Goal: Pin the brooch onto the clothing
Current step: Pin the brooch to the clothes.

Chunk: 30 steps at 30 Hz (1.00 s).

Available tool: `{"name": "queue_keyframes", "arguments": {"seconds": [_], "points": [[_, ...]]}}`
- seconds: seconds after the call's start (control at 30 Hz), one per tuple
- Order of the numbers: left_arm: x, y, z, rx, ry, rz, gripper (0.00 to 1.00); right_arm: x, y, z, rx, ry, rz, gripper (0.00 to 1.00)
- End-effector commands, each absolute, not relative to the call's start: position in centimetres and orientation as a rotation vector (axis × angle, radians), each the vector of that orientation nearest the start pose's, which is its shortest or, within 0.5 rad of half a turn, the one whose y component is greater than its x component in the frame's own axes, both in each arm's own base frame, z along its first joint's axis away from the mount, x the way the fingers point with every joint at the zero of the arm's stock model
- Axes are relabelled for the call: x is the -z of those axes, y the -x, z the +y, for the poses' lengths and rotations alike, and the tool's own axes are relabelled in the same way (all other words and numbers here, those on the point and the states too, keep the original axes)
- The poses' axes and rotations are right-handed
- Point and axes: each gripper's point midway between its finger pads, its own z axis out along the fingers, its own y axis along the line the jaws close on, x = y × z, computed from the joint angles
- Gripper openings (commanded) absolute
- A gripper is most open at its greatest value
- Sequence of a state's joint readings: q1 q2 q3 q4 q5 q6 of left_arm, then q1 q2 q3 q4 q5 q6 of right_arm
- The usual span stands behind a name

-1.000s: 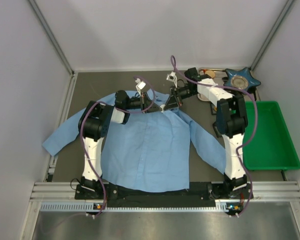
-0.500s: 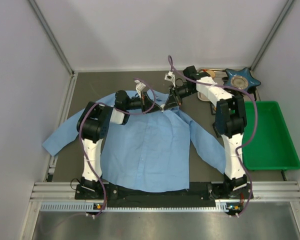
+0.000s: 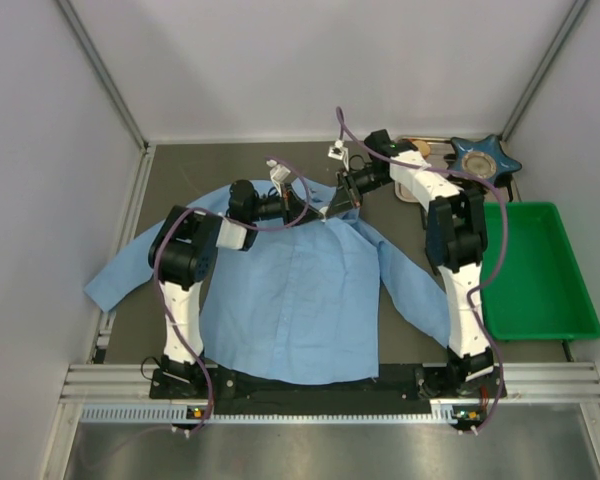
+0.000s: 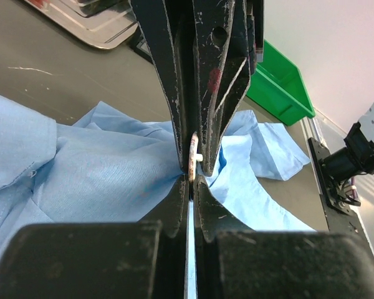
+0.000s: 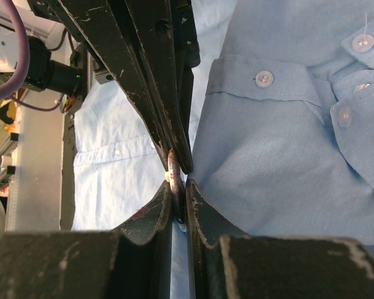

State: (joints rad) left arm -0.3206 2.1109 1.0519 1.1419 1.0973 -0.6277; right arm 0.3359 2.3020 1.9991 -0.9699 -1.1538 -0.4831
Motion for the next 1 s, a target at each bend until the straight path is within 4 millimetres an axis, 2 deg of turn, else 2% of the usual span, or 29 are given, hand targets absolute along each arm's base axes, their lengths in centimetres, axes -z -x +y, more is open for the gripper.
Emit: {"name": "queue_keyframes", "arguments": {"seconds": [0.0, 0.57, 0.97], "points": [[-18.2, -37.0, -31.2, 1.467, -0.862, 1.406, 0.00, -13.1, -40.3, 29.5, -1.500, 1.141, 2.014, 0.00], [-17.9, -37.8, -30.6, 1.469, -0.750, 1.443, 0.00, -15.4, -41.6, 27.3, -1.574, 1.096, 1.860, 0.00], [-18.1, -38.6, -29.9, 1.462, -0.702, 1.452, 0.00, -15.4, -42.5, 26.6, -1.511, 1.111, 1.845, 0.00]]}}
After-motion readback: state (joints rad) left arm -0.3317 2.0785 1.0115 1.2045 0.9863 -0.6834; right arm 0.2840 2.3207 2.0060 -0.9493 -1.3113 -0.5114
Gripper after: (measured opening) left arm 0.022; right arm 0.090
